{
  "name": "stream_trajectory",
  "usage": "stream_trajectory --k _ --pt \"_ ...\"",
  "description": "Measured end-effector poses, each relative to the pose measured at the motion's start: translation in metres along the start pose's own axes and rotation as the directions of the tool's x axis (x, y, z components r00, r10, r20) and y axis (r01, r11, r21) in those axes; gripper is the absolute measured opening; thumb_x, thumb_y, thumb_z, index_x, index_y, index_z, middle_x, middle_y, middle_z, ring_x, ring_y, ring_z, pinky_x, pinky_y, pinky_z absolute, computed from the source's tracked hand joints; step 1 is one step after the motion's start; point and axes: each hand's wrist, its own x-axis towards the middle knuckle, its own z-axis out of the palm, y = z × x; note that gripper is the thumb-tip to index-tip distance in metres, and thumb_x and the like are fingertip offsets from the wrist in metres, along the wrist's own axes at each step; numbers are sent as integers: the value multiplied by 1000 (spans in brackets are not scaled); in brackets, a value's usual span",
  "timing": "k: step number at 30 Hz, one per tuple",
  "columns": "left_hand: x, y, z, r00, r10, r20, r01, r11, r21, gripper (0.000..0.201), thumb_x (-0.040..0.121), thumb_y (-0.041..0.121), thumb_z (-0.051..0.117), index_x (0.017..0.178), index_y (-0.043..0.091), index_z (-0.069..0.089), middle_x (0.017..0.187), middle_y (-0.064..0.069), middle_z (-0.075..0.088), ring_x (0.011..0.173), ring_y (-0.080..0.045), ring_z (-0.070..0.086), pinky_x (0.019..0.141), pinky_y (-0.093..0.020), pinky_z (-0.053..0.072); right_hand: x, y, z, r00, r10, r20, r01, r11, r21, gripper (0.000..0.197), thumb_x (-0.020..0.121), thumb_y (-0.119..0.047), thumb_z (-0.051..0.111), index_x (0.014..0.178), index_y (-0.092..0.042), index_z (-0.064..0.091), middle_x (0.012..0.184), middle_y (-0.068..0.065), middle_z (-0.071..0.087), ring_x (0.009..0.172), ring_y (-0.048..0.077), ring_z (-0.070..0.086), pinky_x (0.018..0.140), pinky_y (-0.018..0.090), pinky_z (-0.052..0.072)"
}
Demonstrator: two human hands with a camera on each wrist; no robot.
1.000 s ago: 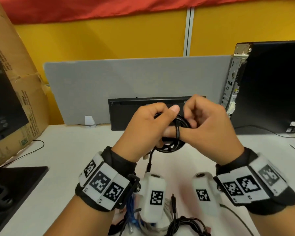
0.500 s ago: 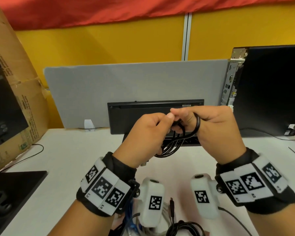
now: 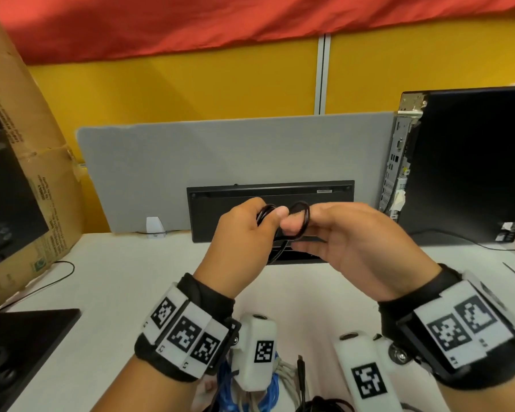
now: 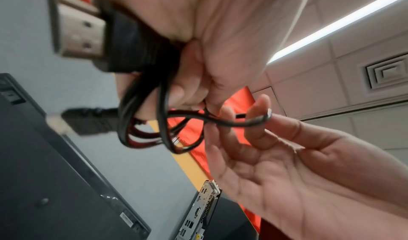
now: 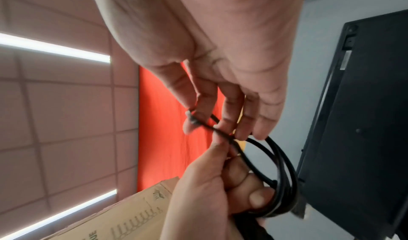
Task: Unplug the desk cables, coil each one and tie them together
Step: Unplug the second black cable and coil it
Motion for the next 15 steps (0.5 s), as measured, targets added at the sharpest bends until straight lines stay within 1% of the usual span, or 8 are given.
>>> stream_trajectory --k 2,4,6,8,10,12,13,15 --pt "0 0 -1 1000 1 -20 -2 999 -36 29 96 35 53 73 17 52 60 8 51 56 -12 49 52 -32 44 -1 -1 3 1000 -2 -10 3 997 79 33 100 -12 39 80 -2 63 76 16 66 93 37 65 95 41 53" --pt "0 1 -2 999 15 -32 -16 999 -51 28 96 35 52 75 17 53 59 9 51 56 -11 47 53 -34 44 -1 -2 7 997 -9 -76 17 994 109 31 102 -18 38 81 -5 56 60 5 49 70 27 59 93 41 54" --pt "0 3 -3 999 29 -19 -30 997 -66 29 97 35 52 82 10 54 66 -2 53 59 -18 49 57 -43 46 -1 -2 11 988 -32 -151 49 993 112 30 102 -20 37 83 -5 55 58 1 33 57 17 41 75 35 55" --pt "-1 3 -4 999 40 -8 -41 997 -62 32 97 35 51 84 6 53 67 -10 50 60 -26 46 58 -44 46 -1 -3 13 980 -27 -195 55 988 143 31 102 -22 38 85 -4 56 60 0 25 52 12 25 53 26 39" --pt "0 2 -8 999 49 -16 -50 998 -41 33 97 34 51 81 5 50 64 -4 43 57 -19 40 56 -39 40 -1 -3 12 979 1 -205 19 995 95 32 102 -24 40 89 -2 59 61 -1 23 51 10 19 45 21 24" --pt "1 0 -13 999 47 -29 -48 998 -37 33 97 34 52 80 6 50 62 0 42 56 -15 39 55 -35 38 -1 0 7 977 -42 -211 11 990 -144 32 101 -23 44 90 -4 67 56 -6 30 49 8 23 44 19 24" --pt "2 -1 -15 999 44 -29 -45 998 -42 32 97 34 52 79 7 51 61 1 42 56 -16 39 55 -34 38 -1 0 3 971 -120 -205 45 941 -336 30 100 -23 46 90 -9 71 54 -10 37 49 7 28 48 19 27" --pt "4 -1 -19 998 43 -33 -45 998 -39 31 97 34 52 74 13 52 54 9 41 52 -13 40 49 -27 39 0 0 -4 929 -354 -107 178 682 -710 24 96 -17 53 88 -18 75 58 -14 51 57 6 42 60 21 35"
